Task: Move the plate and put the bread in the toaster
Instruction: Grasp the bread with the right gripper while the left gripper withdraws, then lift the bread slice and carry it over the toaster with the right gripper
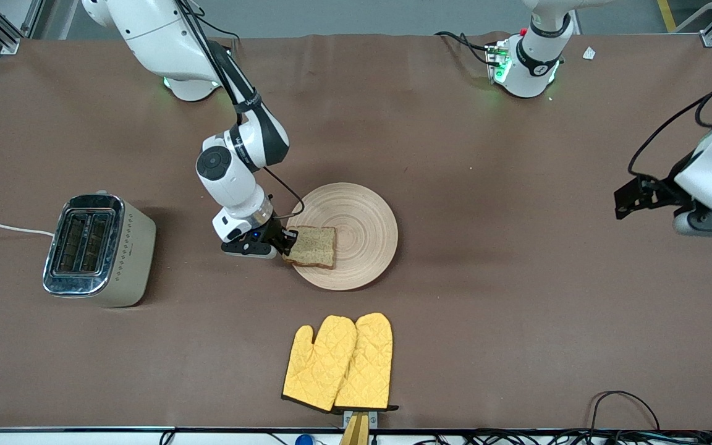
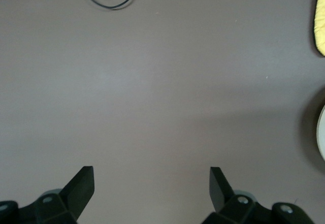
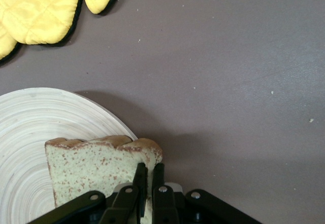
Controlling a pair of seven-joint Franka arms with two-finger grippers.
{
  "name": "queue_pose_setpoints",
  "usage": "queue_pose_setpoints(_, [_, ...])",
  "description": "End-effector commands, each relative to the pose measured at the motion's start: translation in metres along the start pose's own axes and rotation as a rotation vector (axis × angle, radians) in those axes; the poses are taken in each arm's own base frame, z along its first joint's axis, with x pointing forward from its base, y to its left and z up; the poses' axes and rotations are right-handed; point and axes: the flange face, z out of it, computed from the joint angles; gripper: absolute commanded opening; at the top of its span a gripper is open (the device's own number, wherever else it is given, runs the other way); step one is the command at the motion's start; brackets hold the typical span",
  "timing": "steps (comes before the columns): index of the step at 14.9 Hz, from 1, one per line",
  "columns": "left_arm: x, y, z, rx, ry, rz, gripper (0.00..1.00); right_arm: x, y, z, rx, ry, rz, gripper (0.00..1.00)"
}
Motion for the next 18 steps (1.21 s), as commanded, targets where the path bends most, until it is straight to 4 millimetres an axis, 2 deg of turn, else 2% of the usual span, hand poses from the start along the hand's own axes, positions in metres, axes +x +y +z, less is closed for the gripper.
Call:
queue_pose_setpoints(1, [-0.043, -0.002, -0.031, 0.039, 0.004, -0.008, 1.00, 0.009, 0.001, -0.005, -0.005, -0.025, 0.038, 0.00])
queue_pose_setpoints(3, [-0.054, 0.007, -0.036, -0.006, -0.030, -0.016, 1.00, 0.029, -0.008, -0.031, -0.043, -0.138, 0.098, 0.00])
queue_pose_setpoints(5, [-0.062, 0.005, -0.042, -0.015, -0.055, -0.081, 1.00, 0.054, -0.018, -0.063, -0.092, -0.229, 0.144, 0.00])
queue_pose_setpoints(6, [-0.061, 0.004, -0.041, -0.018, -0.057, -0.079, 1.00, 0.067, -0.016, -0.079, -0.123, -0.247, 0.158, 0.00])
queue_pose_setpoints(7, [-0.060, 0.004, -0.039, -0.018, -0.058, -0.079, 1.00, 0.081, -0.010, -0.094, -0.170, -0.250, 0.144, 0.00])
queue_pose_setpoints(11, [-0.060, 0.000, -0.041, -0.019, -0.054, -0.075, 1.00, 0.114, 0.017, -0.148, -0.427, -0.275, 0.067, 0.00])
queue_pose_setpoints(13, [-0.060, -0.001, -0.040, -0.019, -0.057, -0.072, 1.00, 0.125, 0.043, -0.153, -0.563, -0.253, 0.014, 0.00])
queue_pose_setpoints(16, [-0.062, 0.003, -0.042, -0.027, -0.061, -0.044, 1.00, 0.127, 0.072, -0.161, -0.730, -0.279, -0.018, 0.00])
queue_pose_setpoints(18, [-0.063, 0.003, -0.041, -0.034, -0.072, -0.044, 1.00, 0.126, 0.080, -0.179, -0.796, -0.281, -0.033, 0.00])
